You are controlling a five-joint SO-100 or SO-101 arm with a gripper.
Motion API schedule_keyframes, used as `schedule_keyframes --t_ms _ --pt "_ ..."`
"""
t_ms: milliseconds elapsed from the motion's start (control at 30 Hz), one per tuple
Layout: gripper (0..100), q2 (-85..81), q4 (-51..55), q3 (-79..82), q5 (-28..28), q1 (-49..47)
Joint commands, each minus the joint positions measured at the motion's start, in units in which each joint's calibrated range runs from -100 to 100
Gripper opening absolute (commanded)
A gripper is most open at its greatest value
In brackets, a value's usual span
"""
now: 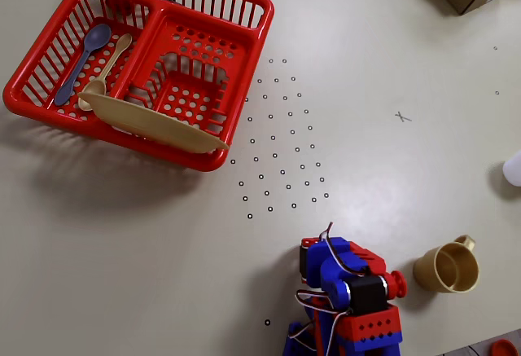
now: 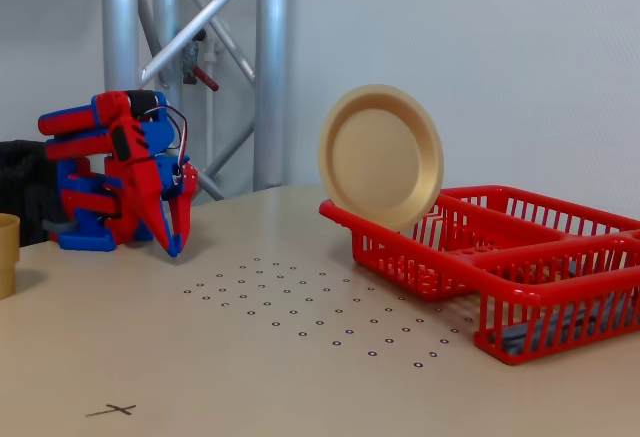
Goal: Grasp the plate, place it on the cross drawn on the table.
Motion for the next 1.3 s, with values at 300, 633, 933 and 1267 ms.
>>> schedule_keyframes --t_ms 300,633,933,1267 --pt "1 0.8 0.2 0.9 0.4 1.0" --pt "1 0.8 -0.4 0.8 -2.8 0.6" --pt "20 4.2 -9.8 -12.6 -23.3 -9.3" --pt "24 26.5 -14.5 -38.6 -21.4 -19.9"
